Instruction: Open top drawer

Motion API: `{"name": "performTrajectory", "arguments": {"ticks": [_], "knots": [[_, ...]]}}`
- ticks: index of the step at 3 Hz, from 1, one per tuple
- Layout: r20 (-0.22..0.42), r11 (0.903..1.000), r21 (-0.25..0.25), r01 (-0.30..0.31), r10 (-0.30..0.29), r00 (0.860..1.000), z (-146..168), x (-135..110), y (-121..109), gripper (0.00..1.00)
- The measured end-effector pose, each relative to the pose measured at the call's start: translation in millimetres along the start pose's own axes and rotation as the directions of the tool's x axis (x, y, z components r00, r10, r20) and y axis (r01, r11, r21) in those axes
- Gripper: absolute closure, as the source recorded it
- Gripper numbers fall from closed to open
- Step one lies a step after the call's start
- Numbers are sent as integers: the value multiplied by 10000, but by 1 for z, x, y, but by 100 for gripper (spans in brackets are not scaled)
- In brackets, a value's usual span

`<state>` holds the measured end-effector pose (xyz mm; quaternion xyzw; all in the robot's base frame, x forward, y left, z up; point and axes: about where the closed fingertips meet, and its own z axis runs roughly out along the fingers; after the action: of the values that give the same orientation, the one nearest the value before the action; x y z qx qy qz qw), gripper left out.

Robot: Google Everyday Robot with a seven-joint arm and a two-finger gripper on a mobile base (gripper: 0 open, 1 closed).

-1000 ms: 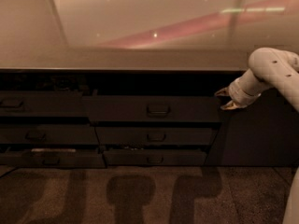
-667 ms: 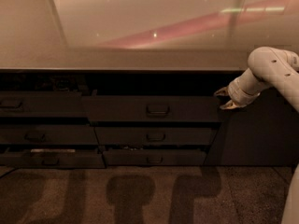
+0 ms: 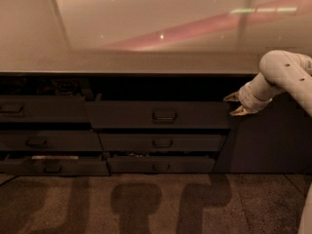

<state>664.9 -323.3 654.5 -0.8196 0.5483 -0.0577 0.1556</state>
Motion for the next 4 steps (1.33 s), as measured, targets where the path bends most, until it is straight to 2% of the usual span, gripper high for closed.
{"name": "performTrajectory", "arguments": {"ticks": [4], "knots": [[-22,10000,-28,95,-96,10000,-4,-2,13,100]]}}
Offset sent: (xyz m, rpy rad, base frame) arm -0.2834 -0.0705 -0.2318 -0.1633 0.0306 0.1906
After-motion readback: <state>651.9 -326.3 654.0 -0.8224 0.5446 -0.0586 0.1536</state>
